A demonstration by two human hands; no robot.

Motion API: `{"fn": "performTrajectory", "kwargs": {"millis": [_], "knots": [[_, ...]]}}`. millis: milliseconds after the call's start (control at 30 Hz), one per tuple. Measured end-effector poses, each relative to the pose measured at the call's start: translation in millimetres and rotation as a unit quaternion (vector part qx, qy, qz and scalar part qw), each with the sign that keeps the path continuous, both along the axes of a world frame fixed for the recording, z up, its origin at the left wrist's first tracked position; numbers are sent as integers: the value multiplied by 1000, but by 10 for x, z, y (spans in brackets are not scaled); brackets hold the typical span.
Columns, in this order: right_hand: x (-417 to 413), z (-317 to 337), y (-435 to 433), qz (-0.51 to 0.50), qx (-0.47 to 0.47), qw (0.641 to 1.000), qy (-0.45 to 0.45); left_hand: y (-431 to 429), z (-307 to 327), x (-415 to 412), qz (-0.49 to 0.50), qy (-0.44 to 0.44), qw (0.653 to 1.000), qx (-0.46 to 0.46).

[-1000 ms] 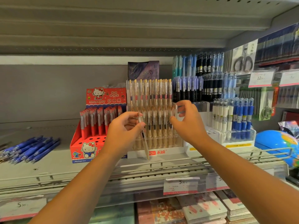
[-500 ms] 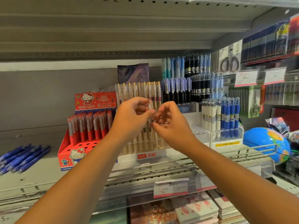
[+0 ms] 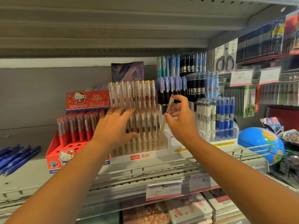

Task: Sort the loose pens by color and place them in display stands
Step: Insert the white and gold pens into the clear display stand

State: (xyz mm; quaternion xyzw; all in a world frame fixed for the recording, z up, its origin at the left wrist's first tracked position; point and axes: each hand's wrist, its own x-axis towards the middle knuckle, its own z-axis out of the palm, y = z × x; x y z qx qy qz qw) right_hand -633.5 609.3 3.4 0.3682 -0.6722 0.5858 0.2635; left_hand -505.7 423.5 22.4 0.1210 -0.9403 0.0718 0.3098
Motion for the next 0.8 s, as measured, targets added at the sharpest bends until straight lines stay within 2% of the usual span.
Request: {"fn": "performTrajectory", "kwargs": {"millis": [300, 533, 800], "knots": [[-15, -45, -48, -11, 34, 999, 20, -17, -70, -27, -18, 35, 999, -10], [-63, -135, -131, -3, 180, 983, -21, -1, -94, -35, -35, 55, 998, 16], [-30, -165, -114, -20, 202, 979, -27, 8, -108, -46, -32, 50, 998, 22]]}}
